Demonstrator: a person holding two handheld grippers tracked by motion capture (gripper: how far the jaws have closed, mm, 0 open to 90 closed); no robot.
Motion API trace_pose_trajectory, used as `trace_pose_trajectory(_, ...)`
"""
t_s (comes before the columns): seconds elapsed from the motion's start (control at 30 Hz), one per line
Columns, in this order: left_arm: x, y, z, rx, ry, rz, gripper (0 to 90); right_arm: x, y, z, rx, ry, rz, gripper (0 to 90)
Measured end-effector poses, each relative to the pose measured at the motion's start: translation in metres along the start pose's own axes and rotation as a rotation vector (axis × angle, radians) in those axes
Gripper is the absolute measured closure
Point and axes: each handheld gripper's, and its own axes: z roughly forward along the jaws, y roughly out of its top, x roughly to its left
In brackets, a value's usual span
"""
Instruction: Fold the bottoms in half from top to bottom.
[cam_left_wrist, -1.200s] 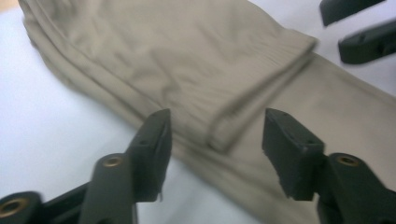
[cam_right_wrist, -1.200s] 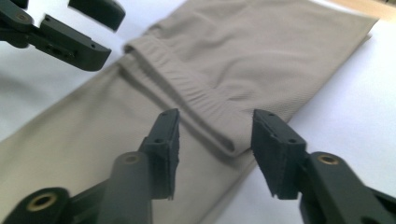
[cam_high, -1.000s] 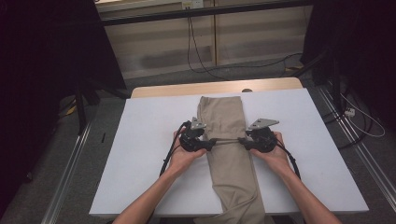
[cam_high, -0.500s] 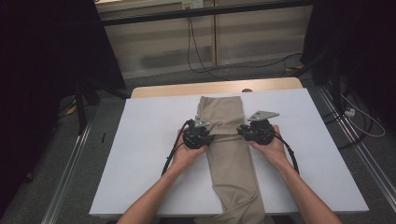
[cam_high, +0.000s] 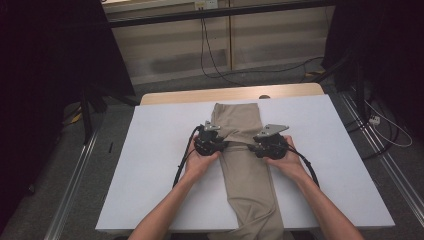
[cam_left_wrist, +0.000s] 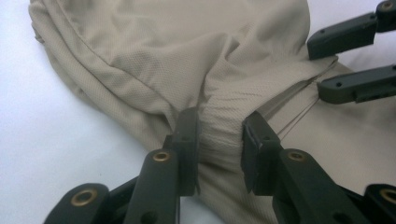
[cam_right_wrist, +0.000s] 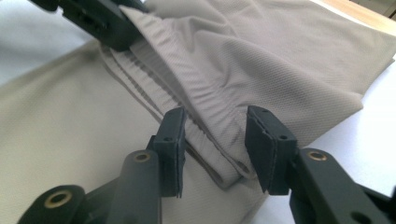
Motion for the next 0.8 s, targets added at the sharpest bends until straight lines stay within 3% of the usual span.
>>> trace_pose_trajectory(0.07, 0.003, 0.001, -0.001, -0.010, -0.006, -0.026, 68.7, 0.001, 0.000, 0.001, 0.002, -0.011, -0.031, 60.5)
trace_pose_trajectory(0.13, 0.004, 0.001, -0.002, -0.030, -0.007, -0.044, 68.3, 0.000, -0.001, 0.001, -0.001, -0.025, -0.040, 68.2)
trace_pose_trajectory(0.3, 0.003, 0.001, -0.001, -0.028, -0.007, -0.016, 69.3, -0.006, 0.000, 0.002, -0.005, -0.021, -0.001, 79.3)
trace_pose_trajectory(0.37, 0.002, 0.001, 0.000, -0.028, -0.024, -0.031, 71.6, -0.008, 0.000, 0.001, -0.005, -0.013, 0.022, 82.4)
trace_pose_trajectory(0.47, 0.000, 0.002, -0.002, -0.035, -0.035, -0.034, 79.2, -0.011, 0.004, -0.001, 0.007, -0.010, 0.070, 84.4)
trace_pose_trajectory(0.67, -0.005, 0.008, -0.018, -0.055, -0.089, -0.032, 84.6, -0.014, 0.014, -0.019, -0.007, 0.029, 0.101, 85.1)
trace_pose_trajectory(0.8, -0.016, 0.010, -0.034, -0.052, -0.125, 0.000, 85.0, -0.008, 0.016, -0.039, -0.021, 0.049, 0.099, 85.1)
